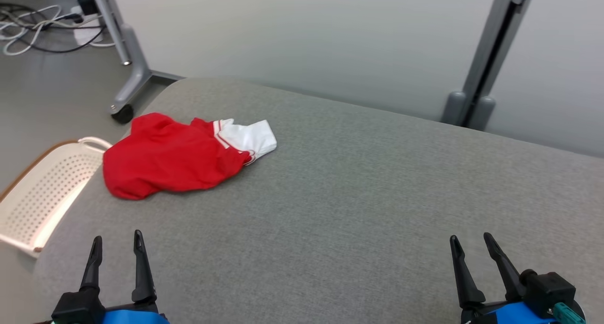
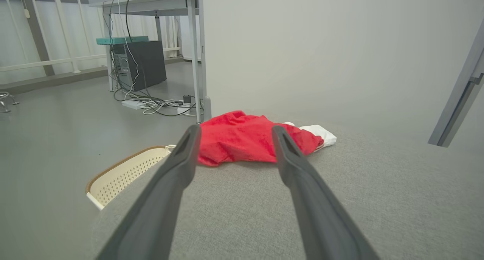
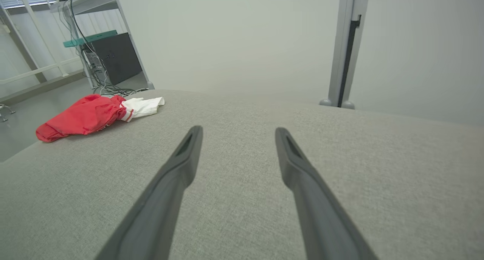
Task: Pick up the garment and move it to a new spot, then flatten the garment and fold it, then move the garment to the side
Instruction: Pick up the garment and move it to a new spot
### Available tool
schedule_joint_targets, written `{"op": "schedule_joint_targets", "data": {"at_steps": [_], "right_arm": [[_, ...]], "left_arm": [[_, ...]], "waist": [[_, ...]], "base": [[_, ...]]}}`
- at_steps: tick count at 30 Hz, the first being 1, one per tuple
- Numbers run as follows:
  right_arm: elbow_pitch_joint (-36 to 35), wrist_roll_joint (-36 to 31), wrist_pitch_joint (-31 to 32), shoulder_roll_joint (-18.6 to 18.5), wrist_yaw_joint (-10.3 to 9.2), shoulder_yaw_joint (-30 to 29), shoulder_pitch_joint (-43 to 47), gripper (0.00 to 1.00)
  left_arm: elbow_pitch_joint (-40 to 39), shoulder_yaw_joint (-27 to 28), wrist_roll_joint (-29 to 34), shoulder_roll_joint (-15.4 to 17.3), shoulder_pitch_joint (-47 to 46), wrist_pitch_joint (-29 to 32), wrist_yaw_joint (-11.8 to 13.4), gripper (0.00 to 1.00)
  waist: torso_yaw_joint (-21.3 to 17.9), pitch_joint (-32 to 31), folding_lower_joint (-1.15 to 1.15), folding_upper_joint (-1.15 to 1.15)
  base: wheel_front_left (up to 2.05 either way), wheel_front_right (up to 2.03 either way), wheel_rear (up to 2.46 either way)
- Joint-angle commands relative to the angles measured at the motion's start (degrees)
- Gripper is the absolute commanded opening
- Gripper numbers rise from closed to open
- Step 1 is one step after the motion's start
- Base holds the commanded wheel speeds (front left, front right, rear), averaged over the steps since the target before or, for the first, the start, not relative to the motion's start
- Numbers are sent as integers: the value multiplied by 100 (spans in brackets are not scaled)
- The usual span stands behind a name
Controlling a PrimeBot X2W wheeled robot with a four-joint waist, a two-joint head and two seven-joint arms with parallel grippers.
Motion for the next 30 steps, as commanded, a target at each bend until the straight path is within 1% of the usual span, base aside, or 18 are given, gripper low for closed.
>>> {"op": "schedule_joint_targets", "data": {"at_steps": [1, 9, 16, 18, 24, 28, 30], "right_arm": [[-3, 0, -6, 4, 1, -12, -26, 100], [8, -23, -9, -28, 1, 21, -87, 100], [33, -31, -16, -15, 2, 118, -105, 100], [31, -29, -5, -28, 1, 158, -127, 100], [-118, -102, 11, -111, 2, 119, -219, 100], [-297, -164, 68, -242, 1, 80, -352, 100], [-420, -217, 117, -307, 2, 77, -448, 100]], "left_arm": [[-33, 5, -19, 16, -11, -16, 20, 100], [-70, 99, -69, -11, 50, -16, 65, 100], [-63, 167, -83, -21, 105, -16, 65, 100], [-54, 190, -98, -26, 74, -16, 94, 100], [52, 344, -214, 3, -435, -15, 40, 100], [239, 527, -332, 124, -1093, -16, 12, 100], [394, 614, -369, 254, -1463, -14, -1, 100]], "waist": [[184, 123, 0, 0], [607, 221, 0, 0], [671, 190, 0, 0], [628, 201, 0, 0], [388, 356, 0, 0], [113, 615, 0, 0], [-65, 799, 0, 0]], "base": [[0, 0, 0], [0, 0, 0], [0, 0, 0], [0, 0, 0], [0, 0, 0], [0, 0, 0], [0, 0, 0]]}}
